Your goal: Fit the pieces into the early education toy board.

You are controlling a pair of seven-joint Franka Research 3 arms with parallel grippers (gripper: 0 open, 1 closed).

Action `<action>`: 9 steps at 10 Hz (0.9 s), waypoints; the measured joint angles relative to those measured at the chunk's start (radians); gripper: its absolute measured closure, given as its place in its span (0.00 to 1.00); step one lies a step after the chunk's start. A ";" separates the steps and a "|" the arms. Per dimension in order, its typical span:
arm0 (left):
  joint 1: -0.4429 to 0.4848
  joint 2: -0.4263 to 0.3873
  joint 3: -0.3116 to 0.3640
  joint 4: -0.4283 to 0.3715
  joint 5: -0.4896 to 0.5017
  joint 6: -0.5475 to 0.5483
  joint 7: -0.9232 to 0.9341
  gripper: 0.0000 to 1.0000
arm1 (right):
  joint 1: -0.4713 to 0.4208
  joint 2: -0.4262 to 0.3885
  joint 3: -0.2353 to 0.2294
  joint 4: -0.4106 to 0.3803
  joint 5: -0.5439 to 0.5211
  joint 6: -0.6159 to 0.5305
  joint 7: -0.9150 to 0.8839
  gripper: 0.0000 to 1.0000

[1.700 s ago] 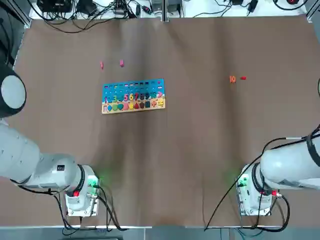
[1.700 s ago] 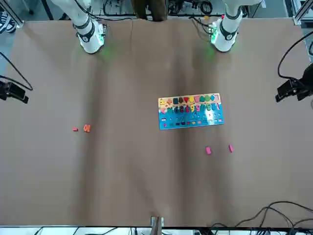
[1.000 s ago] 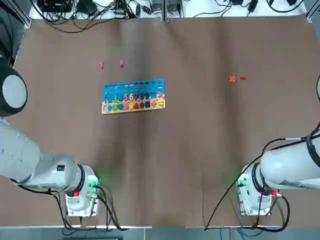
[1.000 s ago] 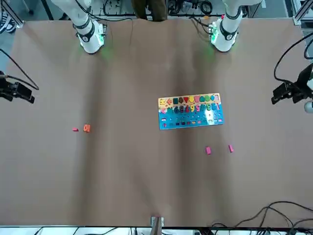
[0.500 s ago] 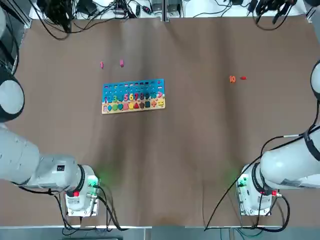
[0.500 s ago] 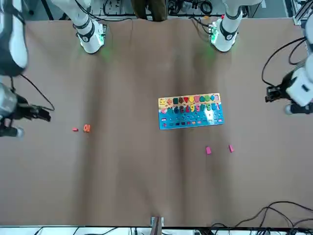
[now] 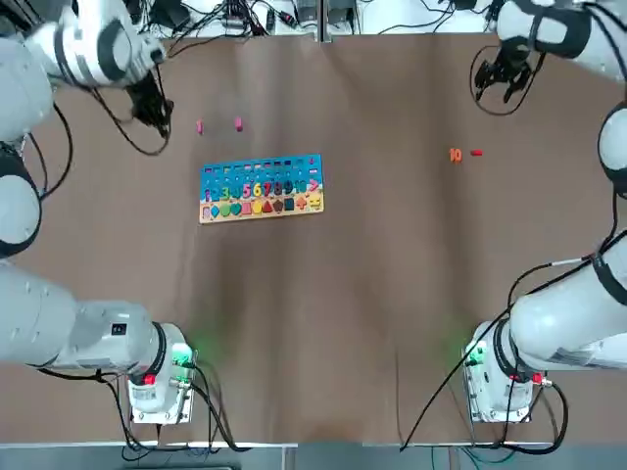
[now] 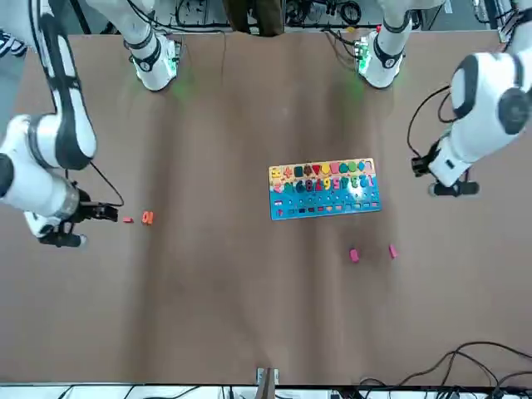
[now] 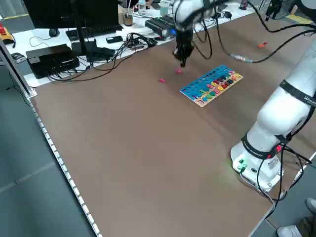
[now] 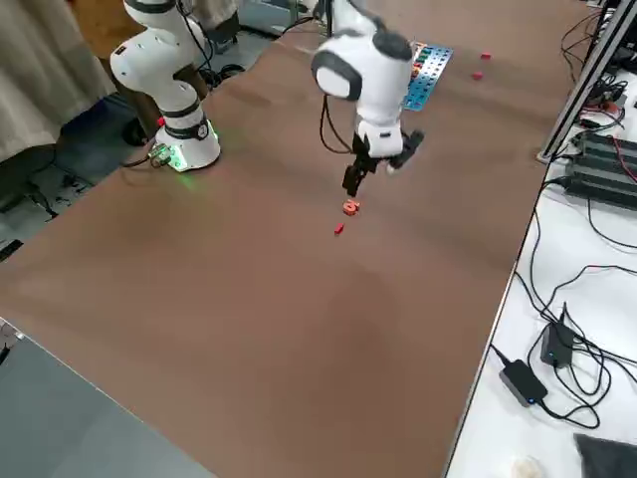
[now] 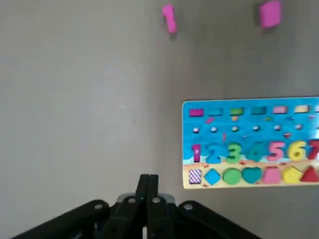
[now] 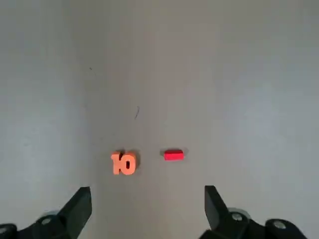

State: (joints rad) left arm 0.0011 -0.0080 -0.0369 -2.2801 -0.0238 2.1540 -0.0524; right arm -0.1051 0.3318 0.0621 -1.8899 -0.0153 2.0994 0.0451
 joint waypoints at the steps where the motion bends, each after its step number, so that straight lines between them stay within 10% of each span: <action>1: 0.000 0.007 0.000 -0.082 0.000 0.095 0.000 0.99 | 0.001 0.035 0.001 -0.006 0.000 0.041 0.000 0.00; 9: -0.032 0.236 -0.017 -0.215 0.000 0.423 -0.037 0.99 | 0.058 0.177 0.002 -0.045 0.001 0.225 0.045 0.05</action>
State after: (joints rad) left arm -0.0309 0.2282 -0.0543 -2.4949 -0.0238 2.5766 -0.0896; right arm -0.0468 0.5088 0.0637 -1.9346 -0.0146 2.3243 0.0904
